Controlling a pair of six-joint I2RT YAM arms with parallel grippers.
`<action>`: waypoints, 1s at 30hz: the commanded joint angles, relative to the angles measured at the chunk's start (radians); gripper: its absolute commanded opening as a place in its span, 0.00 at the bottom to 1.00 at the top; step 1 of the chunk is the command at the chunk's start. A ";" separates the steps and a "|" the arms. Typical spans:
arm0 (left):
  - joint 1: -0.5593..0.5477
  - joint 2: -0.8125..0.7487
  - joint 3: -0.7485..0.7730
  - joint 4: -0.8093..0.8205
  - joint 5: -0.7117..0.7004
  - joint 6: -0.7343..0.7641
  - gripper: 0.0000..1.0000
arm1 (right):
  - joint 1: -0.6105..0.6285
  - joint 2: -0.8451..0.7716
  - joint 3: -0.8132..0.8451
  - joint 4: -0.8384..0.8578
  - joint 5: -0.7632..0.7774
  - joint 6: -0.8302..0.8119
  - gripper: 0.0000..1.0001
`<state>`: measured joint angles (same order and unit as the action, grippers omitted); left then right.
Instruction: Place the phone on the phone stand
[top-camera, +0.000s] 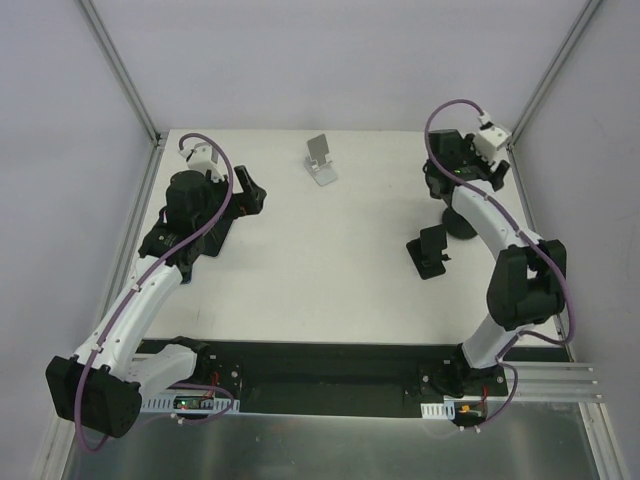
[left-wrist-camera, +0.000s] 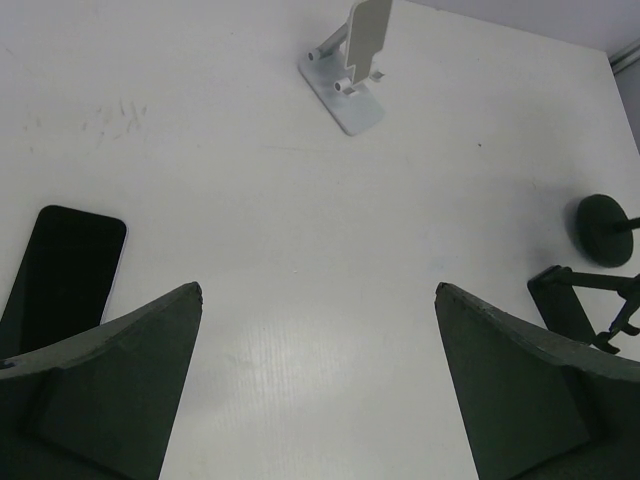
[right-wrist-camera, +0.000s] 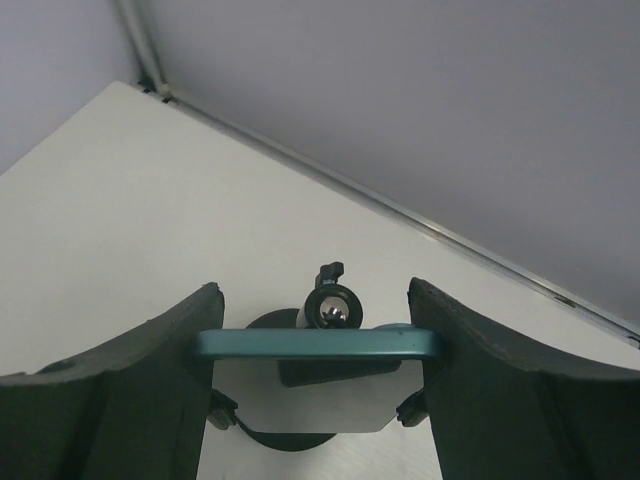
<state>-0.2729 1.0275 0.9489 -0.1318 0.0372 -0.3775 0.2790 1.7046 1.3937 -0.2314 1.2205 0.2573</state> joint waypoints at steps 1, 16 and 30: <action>0.006 0.005 -0.002 0.035 -0.004 -0.021 0.99 | -0.073 -0.181 -0.024 -0.143 0.082 0.253 0.01; 0.008 0.025 -0.001 0.038 0.067 -0.006 0.97 | -0.202 -0.162 -0.142 0.207 0.059 0.148 0.01; 0.008 0.065 0.014 0.038 0.128 -0.006 0.97 | -0.241 0.061 0.047 0.391 0.050 -0.010 0.01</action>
<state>-0.2729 1.0801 0.9489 -0.1303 0.1219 -0.3817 0.0387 1.7500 1.3418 0.0162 1.2171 0.2844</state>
